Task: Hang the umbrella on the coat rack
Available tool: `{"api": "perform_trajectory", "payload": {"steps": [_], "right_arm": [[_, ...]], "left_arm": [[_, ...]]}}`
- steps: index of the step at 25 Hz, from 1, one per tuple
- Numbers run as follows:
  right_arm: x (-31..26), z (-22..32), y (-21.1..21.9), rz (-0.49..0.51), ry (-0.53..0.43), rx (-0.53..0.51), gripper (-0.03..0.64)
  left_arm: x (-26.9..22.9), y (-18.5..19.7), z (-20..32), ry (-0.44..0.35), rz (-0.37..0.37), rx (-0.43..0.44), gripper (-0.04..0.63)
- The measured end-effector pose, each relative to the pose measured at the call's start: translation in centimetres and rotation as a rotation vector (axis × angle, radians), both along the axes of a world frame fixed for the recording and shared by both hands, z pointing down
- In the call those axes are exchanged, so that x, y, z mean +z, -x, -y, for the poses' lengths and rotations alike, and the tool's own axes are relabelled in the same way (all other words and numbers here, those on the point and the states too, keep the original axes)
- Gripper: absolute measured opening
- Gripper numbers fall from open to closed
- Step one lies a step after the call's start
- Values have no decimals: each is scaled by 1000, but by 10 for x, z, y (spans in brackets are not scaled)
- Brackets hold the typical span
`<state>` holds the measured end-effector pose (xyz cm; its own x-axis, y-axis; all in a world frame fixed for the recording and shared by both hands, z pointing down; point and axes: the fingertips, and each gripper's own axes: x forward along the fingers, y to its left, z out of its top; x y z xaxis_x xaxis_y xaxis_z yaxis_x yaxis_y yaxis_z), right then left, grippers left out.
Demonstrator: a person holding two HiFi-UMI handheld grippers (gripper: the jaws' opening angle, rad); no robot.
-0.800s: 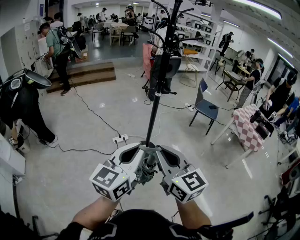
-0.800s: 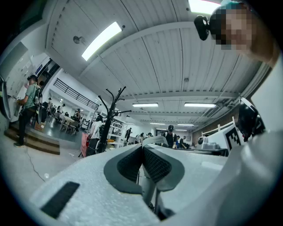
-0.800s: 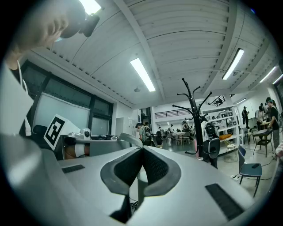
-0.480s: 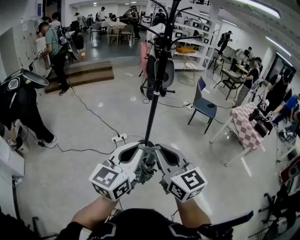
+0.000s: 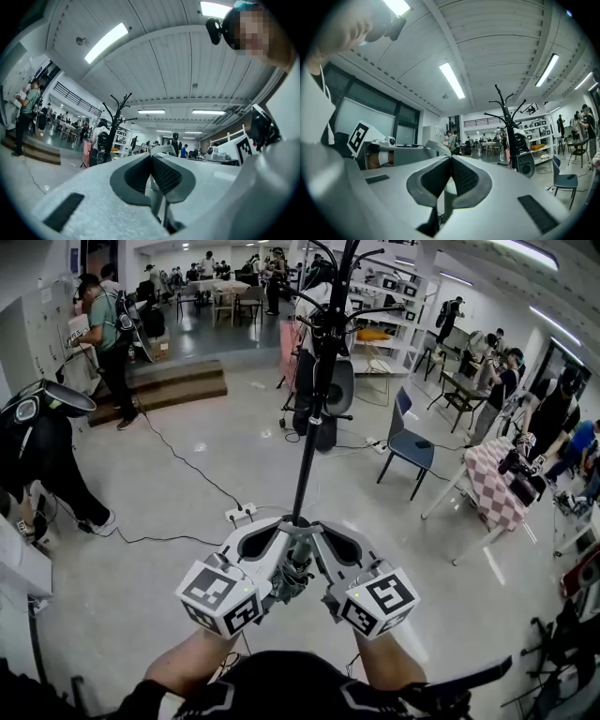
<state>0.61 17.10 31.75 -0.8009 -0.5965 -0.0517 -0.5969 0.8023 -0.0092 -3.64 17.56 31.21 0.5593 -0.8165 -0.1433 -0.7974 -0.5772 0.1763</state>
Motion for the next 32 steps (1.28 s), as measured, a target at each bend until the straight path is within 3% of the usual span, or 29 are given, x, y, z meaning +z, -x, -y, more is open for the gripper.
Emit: {"api": "perform_trajectory", "payload": {"steps": [21, 32], "right_arm": [[-4, -16, 59, -38, 8, 110, 9], [0, 34, 55, -27, 15, 94, 9]], "left_arm": [[4, 59, -15, -13, -53, 97, 11], [12, 52, 35, -5, -22, 78, 11]]}}
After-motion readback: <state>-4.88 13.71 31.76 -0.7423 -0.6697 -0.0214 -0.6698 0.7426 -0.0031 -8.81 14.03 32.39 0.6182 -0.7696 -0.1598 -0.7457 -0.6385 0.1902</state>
